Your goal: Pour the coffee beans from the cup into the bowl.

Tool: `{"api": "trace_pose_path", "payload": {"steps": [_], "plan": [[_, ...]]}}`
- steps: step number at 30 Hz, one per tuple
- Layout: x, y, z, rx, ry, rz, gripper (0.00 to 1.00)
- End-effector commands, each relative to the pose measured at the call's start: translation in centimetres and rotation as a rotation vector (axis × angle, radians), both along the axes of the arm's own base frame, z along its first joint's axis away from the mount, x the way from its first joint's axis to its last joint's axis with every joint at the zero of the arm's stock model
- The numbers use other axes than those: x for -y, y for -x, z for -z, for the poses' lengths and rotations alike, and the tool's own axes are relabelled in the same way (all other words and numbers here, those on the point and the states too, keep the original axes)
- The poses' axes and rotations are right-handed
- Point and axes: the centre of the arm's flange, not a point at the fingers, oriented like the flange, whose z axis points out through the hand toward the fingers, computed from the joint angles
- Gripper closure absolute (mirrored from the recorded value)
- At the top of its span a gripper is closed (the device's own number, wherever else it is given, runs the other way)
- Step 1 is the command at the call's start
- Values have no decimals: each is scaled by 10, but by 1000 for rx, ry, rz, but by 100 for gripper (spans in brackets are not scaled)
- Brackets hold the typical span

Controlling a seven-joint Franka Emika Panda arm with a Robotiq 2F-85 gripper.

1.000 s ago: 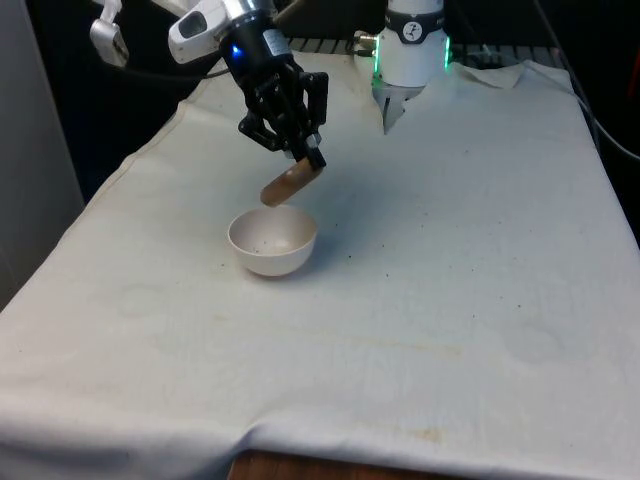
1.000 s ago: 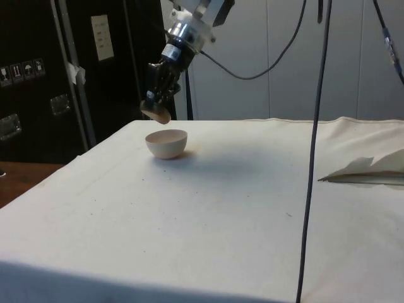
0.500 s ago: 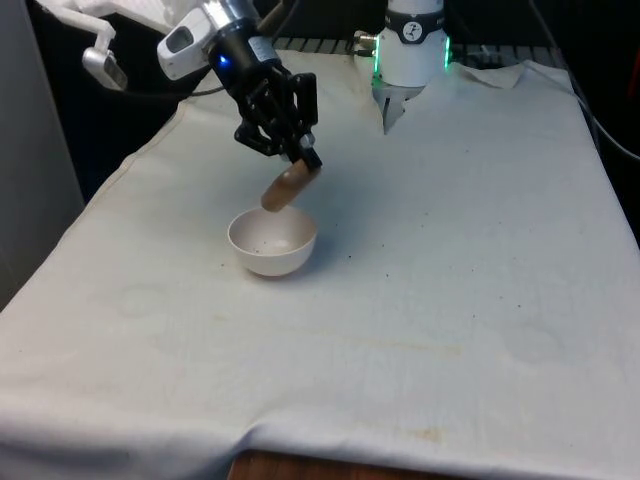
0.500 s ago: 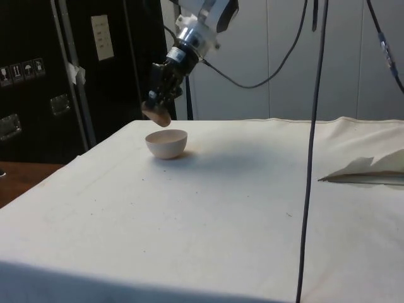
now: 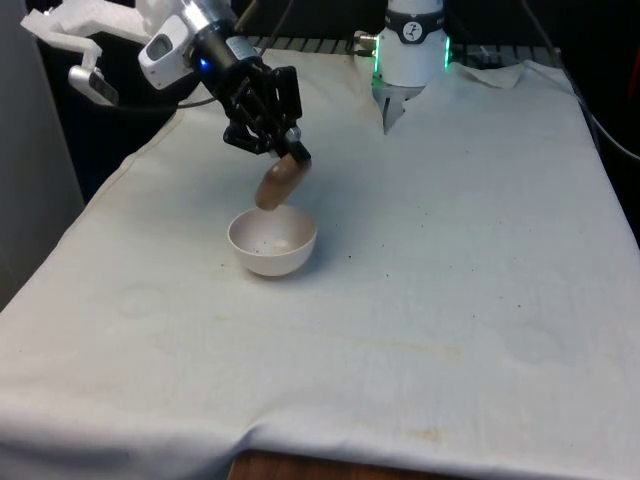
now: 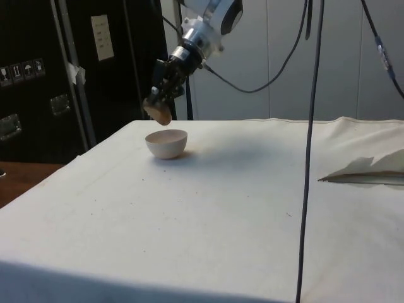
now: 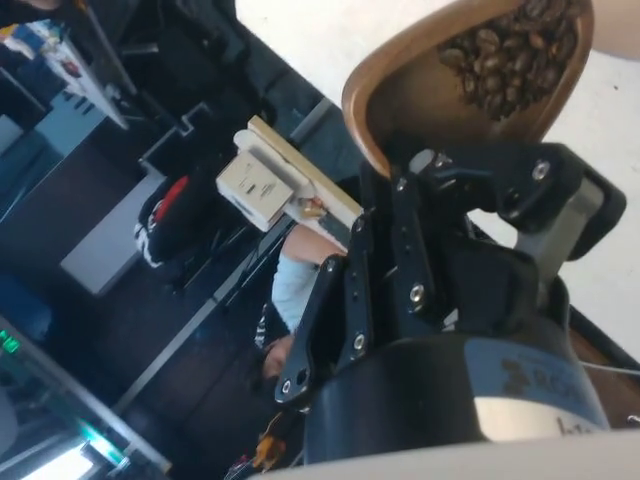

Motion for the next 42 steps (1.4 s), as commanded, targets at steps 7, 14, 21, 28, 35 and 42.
{"api": "trace_pose_path", "payload": {"steps": [7, 14, 21, 28, 35, 42], "plan": [[15, -1, 0, 21, -65, 0, 99], [22, 1, 1, 46, -124, -2, 99], [19, 3, 2, 70, -159, -6, 99], [15, 4, 5, 98, -195, -12, 99], [10, 7, 9, 120, -231, -18, 99], [11, 12, 10, 134, -257, -24, 99]]}}
